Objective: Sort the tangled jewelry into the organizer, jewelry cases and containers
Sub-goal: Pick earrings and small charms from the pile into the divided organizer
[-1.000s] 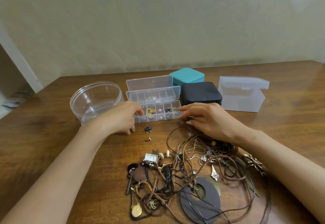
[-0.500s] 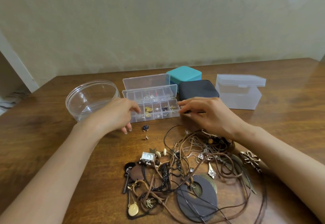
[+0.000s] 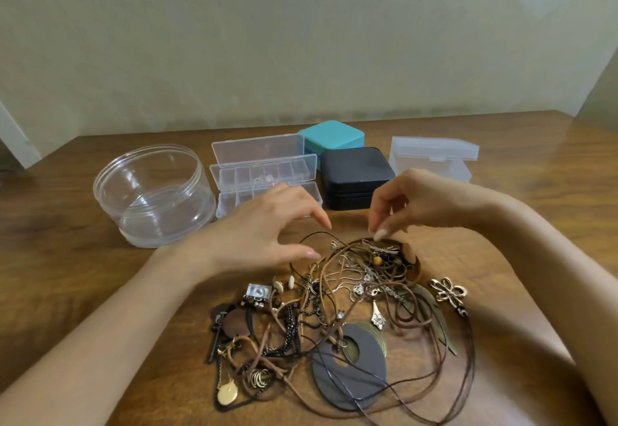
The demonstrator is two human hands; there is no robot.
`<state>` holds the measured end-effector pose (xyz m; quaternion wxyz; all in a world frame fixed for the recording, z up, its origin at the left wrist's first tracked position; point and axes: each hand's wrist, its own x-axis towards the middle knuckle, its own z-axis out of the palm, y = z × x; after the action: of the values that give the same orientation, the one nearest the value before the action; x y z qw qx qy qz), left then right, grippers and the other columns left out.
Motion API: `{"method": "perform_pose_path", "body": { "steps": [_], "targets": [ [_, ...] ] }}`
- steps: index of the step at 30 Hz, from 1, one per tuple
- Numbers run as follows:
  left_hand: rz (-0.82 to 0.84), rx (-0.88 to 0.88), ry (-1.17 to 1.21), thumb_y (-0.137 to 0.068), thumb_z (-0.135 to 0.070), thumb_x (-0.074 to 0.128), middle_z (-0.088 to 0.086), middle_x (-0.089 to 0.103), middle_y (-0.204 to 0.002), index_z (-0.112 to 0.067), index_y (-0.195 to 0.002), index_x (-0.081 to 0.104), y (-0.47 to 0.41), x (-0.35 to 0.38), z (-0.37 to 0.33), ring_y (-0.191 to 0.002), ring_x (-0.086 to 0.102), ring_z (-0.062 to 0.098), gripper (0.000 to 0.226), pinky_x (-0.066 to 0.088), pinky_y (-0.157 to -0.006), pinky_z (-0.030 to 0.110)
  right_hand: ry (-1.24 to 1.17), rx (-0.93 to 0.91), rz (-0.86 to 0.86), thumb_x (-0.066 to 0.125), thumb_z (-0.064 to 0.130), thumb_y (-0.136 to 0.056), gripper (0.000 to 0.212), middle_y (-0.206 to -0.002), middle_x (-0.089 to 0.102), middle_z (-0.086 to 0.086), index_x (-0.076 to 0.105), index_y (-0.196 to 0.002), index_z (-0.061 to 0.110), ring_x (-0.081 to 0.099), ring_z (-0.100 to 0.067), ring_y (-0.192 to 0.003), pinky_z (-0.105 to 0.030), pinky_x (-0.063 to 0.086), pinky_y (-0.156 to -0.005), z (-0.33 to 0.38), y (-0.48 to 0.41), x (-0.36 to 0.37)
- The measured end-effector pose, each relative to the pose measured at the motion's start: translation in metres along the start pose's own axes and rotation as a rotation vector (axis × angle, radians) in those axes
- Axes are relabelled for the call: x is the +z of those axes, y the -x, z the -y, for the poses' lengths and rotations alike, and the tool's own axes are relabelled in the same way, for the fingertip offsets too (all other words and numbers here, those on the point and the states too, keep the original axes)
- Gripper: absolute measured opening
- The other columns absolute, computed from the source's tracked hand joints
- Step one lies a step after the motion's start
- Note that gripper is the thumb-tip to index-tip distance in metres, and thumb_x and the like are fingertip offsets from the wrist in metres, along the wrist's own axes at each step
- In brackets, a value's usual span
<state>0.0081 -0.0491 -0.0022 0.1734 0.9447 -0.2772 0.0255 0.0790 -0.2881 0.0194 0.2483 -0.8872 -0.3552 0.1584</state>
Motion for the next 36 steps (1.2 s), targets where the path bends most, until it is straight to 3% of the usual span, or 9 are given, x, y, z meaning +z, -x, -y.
{"method": "perform_pose_path", "body": {
  "steps": [6, 10, 14, 16, 21, 26, 29, 32, 36],
  "targets": [
    [0.174, -0.049, -0.022, -0.077, -0.054, 0.064, -0.017, 0.041, -0.115, -0.044, -0.096, 0.051, 0.002, 0.003, 0.003, -0.113, 0.035, 0.002, 0.026, 0.037, -0.099, 0.033, 0.104, 0.11, 0.184, 0.075, 0.029, -0.077, 0.012, -0.072, 0.061, 0.009, 0.064, -0.082, 0.027, 0.054, 0.01, -0.057, -0.005, 0.038, -0.052, 0.005, 0.002, 0.005],
    [0.263, -0.094, -0.038, -0.072, -0.058, 0.068, -0.017, 0.037, -0.12, -0.039, -0.11, 0.049, 0.003, 0.001, 0.0, -0.114, 0.033, 0.0, 0.046, 0.038, -0.1, 0.028, 0.091, 0.122, 0.254, 0.072, 0.019, -0.081, 0.01, -0.069, 0.058, 0.011, 0.063, -0.082, 0.024, 0.053, 0.011, -0.056, -0.008, 0.04, -0.053, 0.008, 0.005, 0.006],
    [0.297, -0.097, -0.04, -0.066, -0.061, 0.069, -0.017, 0.034, -0.122, -0.038, -0.119, 0.044, 0.003, 0.0, -0.002, -0.115, 0.033, -0.002, 0.063, 0.037, -0.102, 0.025, 0.029, 0.072, 0.262, 0.07, 0.014, -0.082, 0.009, -0.071, 0.063, 0.01, 0.064, -0.082, 0.021, 0.057, 0.001, -0.069, -0.021, 0.049, -0.068, 0.01, 0.008, 0.0],
    [0.309, -0.106, -0.034, -0.064, -0.062, 0.07, -0.019, 0.032, -0.123, -0.038, -0.122, 0.041, 0.004, -0.001, -0.002, -0.116, 0.032, -0.003, 0.069, 0.035, -0.103, 0.023, -0.021, 0.02, 0.215, 0.07, 0.014, -0.081, 0.008, -0.084, 0.066, 0.0, 0.065, -0.083, 0.019, 0.056, -0.007, -0.074, -0.029, 0.048, -0.069, 0.008, 0.009, -0.004],
    [0.296, -0.098, -0.059, -0.068, -0.06, 0.069, -0.022, 0.03, -0.122, -0.038, -0.126, 0.036, 0.004, 0.0, -0.002, -0.114, 0.031, -0.006, 0.071, 0.034, -0.093, 0.01, -0.422, -0.126, 0.017, 0.071, 0.015, -0.077, 0.014, -0.095, 0.066, -0.02, 0.062, -0.085, 0.009, 0.06, -0.019, -0.077, -0.021, 0.048, -0.057, 0.005, 0.013, -0.013],
    [0.207, -0.056, 0.073, -0.082, -0.05, 0.062, -0.03, 0.031, -0.116, -0.053, -0.111, 0.031, 0.004, 0.0, -0.004, -0.112, 0.036, -0.014, 0.043, 0.038, -0.091, 0.011, -0.677, -0.139, -0.253, 0.068, 0.018, -0.074, 0.017, -0.075, 0.067, -0.007, 0.058, -0.084, 0.009, 0.055, -0.011, -0.058, -0.018, 0.045, -0.05, 0.006, 0.009, -0.013],
    [0.243, -0.012, 0.134, -0.081, -0.059, 0.057, -0.03, 0.025, -0.122, -0.055, -0.107, 0.039, 0.003, 0.0, -0.009, -0.118, 0.024, -0.018, 0.032, 0.032, -0.089, 0.007, -0.578, -0.05, -0.37, 0.069, 0.014, -0.081, 0.011, -0.07, 0.064, -0.004, 0.06, -0.084, 0.008, 0.051, -0.006, -0.051, -0.014, 0.038, -0.045, 0.003, 0.004, -0.008],
    [0.324, 0.007, 0.112, -0.075, -0.058, 0.062, -0.029, 0.018, -0.125, -0.051, -0.107, 0.046, 0.002, 0.006, -0.013, -0.121, 0.008, -0.019, 0.037, 0.026, -0.088, 0.003, -0.254, 0.075, -0.283, 0.071, 0.017, -0.082, 0.008, -0.071, 0.064, 0.002, 0.065, -0.083, 0.012, 0.055, 0.003, -0.055, -0.009, 0.038, -0.049, -0.002, -0.003, 0.003],
    [0.287, -0.012, 0.016, -0.074, -0.057, 0.066, -0.026, 0.018, -0.127, -0.046, -0.11, 0.044, 0.002, 0.006, -0.01, -0.116, 0.016, -0.016, 0.044, 0.025, -0.085, 0.0, -0.012, 0.132, -0.162, 0.069, 0.021, -0.084, 0.006, -0.076, 0.061, 0.009, 0.065, -0.081, 0.018, 0.056, -0.002, -0.07, -0.012, 0.039, -0.057, -0.005, -0.011, 0.017]
  ]
}}
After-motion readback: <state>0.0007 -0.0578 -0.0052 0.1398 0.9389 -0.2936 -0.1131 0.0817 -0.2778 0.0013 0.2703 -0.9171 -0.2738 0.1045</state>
